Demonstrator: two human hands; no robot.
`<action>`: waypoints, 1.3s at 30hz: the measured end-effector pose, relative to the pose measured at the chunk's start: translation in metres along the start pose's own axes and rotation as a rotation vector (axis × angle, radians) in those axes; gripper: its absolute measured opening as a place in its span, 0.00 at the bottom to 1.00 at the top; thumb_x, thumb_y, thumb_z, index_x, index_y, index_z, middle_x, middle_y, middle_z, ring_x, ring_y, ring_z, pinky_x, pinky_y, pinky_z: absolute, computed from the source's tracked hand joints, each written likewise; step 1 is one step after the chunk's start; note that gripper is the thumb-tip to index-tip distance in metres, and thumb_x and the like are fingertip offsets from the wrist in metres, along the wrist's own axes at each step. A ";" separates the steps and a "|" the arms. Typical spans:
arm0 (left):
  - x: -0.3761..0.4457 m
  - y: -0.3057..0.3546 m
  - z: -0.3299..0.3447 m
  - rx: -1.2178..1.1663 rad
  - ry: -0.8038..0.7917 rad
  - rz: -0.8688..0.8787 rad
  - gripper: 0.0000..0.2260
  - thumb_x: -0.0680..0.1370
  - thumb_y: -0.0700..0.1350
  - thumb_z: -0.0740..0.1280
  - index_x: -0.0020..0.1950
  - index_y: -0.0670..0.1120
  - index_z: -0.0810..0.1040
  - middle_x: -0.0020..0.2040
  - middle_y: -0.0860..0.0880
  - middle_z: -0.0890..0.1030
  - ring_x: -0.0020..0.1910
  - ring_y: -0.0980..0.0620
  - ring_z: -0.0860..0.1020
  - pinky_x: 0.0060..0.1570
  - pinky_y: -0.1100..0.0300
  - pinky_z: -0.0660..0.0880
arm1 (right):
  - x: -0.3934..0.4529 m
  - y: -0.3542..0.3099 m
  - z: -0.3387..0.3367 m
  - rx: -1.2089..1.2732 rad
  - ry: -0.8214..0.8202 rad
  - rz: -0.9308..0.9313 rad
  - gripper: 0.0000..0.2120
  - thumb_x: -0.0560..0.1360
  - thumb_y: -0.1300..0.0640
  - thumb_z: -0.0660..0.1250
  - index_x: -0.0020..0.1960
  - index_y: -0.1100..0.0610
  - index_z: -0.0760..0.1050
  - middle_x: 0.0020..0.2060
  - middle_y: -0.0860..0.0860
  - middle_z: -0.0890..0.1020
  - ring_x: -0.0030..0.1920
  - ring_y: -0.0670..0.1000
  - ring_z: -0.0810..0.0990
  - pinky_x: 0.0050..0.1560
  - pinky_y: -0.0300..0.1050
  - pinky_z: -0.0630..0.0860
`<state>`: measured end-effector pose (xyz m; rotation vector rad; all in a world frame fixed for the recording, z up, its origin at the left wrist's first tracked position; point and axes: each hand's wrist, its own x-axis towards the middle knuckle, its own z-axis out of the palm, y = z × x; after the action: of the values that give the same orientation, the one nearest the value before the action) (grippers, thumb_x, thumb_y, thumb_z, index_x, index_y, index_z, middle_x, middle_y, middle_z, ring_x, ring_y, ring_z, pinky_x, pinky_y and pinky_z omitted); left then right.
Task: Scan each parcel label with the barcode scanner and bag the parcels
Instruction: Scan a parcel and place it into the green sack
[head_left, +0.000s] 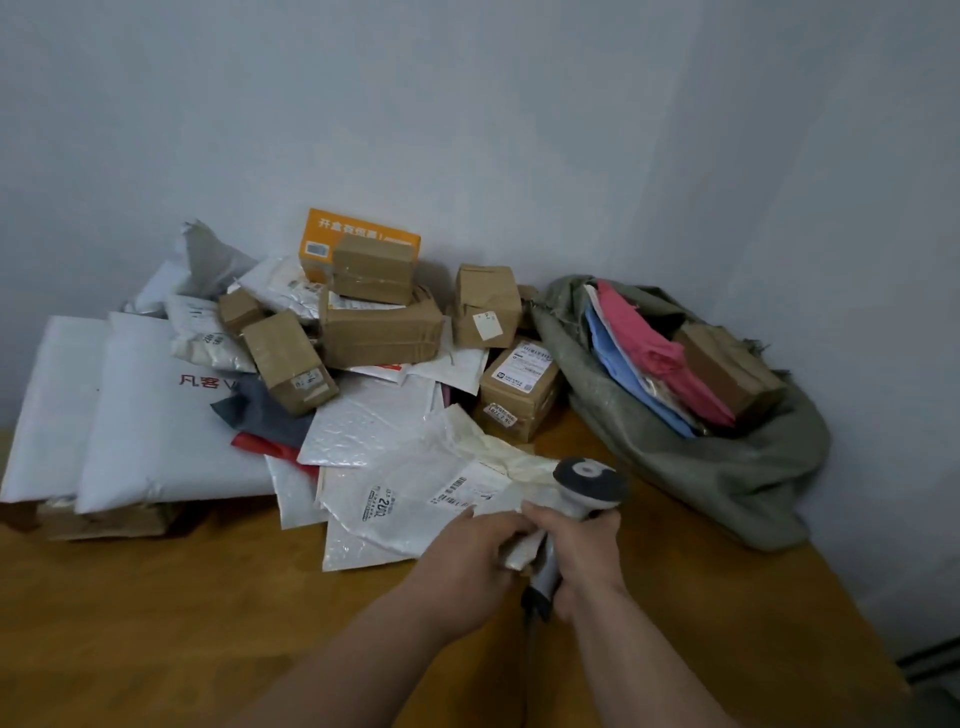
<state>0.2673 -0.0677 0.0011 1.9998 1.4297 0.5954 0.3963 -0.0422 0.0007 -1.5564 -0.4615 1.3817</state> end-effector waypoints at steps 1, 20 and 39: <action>-0.002 0.001 0.002 -0.139 -0.007 -0.078 0.19 0.76 0.39 0.68 0.66 0.53 0.74 0.61 0.56 0.80 0.58 0.62 0.76 0.65 0.61 0.71 | 0.003 0.001 -0.003 -0.014 0.008 -0.004 0.37 0.66 0.68 0.79 0.65 0.51 0.62 0.57 0.58 0.78 0.55 0.62 0.80 0.60 0.65 0.78; -0.013 -0.050 0.056 -1.757 0.510 -1.086 0.15 0.67 0.38 0.73 0.53 0.46 0.78 0.38 0.46 0.85 0.36 0.49 0.84 0.22 0.66 0.74 | 0.050 0.008 -0.069 -0.182 -0.140 -0.041 0.43 0.67 0.76 0.70 0.73 0.47 0.63 0.60 0.53 0.80 0.60 0.60 0.80 0.62 0.68 0.76; 0.007 -0.039 0.016 -1.861 0.395 -0.511 0.14 0.71 0.33 0.67 0.51 0.43 0.87 0.57 0.40 0.84 0.53 0.42 0.84 0.54 0.42 0.79 | 0.063 -0.020 -0.070 -0.146 -0.017 -0.114 0.26 0.67 0.69 0.74 0.62 0.53 0.74 0.47 0.54 0.81 0.46 0.55 0.80 0.43 0.49 0.77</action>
<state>0.2540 -0.0553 -0.0375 0.0571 0.7402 1.3470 0.4836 -0.0112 -0.0250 -1.6101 -0.6649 1.2985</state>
